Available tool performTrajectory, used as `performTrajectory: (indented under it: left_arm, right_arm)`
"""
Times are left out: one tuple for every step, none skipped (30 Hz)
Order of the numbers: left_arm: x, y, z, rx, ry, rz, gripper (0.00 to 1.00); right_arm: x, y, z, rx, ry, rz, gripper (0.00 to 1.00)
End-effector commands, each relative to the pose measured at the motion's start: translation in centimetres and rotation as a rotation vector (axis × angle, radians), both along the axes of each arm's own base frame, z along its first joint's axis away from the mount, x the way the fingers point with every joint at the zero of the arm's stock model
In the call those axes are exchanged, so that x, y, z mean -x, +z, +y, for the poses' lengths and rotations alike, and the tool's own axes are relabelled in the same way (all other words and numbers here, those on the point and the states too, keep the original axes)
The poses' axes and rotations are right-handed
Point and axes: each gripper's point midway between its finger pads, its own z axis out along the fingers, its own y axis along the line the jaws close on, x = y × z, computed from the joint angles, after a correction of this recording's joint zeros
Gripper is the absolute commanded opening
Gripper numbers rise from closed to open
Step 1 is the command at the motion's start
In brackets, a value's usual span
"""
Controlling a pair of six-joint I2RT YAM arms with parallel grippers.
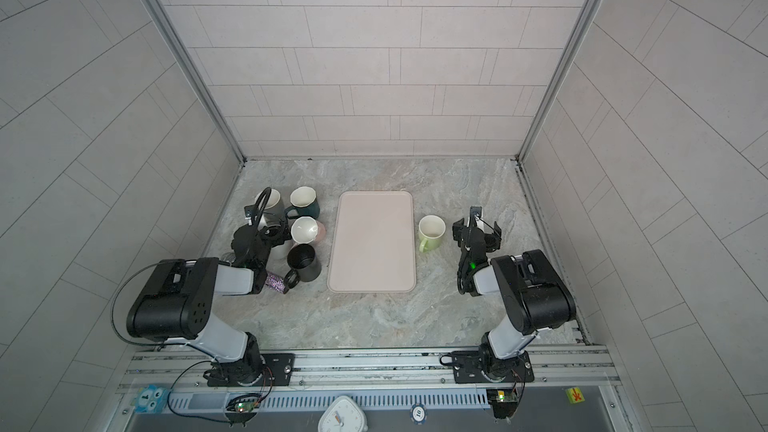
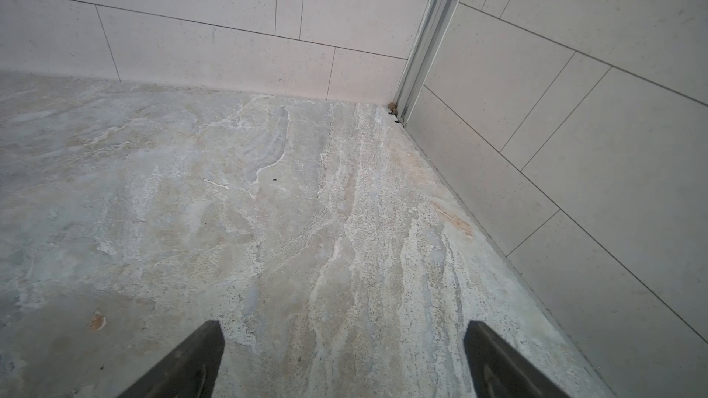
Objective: Turn the mug right side up
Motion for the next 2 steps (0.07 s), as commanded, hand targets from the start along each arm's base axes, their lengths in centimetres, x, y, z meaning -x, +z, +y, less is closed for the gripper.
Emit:
performTrajectory:
  left_arm:
    - [0.1,-1.07,0.01,-0.023,-0.003,0.047,1.0]
    - [0.11,-1.07,0.02,-0.023,-0.002,0.047,1.0]
  right_arm:
    - [-0.22,-0.24,-0.15,-0.009,0.008,0.014,0.99]
    - [-0.21,-0.26,-0.2,-0.01,0.007,0.014,0.99]
